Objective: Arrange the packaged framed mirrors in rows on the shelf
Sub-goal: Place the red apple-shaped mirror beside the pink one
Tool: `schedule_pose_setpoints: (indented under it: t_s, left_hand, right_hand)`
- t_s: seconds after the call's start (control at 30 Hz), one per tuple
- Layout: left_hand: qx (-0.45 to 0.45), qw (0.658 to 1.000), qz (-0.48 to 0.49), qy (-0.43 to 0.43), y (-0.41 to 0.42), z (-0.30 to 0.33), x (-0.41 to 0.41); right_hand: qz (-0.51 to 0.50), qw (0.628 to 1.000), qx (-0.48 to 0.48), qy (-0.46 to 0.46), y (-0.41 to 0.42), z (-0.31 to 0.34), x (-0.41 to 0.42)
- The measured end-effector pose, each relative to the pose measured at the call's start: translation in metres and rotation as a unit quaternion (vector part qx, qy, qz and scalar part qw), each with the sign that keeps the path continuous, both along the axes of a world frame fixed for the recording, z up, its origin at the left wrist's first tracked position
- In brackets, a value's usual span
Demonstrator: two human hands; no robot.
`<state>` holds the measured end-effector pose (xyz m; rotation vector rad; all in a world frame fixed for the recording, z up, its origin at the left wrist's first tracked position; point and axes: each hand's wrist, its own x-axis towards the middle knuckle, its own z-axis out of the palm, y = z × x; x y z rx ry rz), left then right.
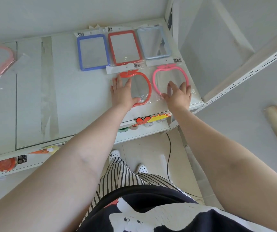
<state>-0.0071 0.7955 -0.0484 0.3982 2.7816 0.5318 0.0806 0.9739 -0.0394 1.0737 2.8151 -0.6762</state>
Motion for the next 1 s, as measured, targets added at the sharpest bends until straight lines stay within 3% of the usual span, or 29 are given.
schedule_pose_setpoints:
  t_s: [0.2,0.4,0.8,1.0]
  left_hand:
    - [0.035,0.999,0.002,0.025,-0.001,0.012,-0.001]
    - [0.102,0.992,0.019,0.072,-0.019,0.038,0.014]
    - [0.124,0.991,0.051,0.031,-0.102,0.075,0.027]
    - [0.132,0.988,0.07,0.024,-0.188,0.079,0.049]
  right_hand:
    - [0.001,0.999,-0.005,0.048,-0.008,0.016,-0.003]
    - [0.071,0.99,-0.044,0.114,-0.036,0.038,-0.006]
    - [0.191,0.978,-0.047,0.063,-0.119,0.077,-0.002]
    - [0.215,0.974,-0.037,0.067,-0.194,0.08,0.008]
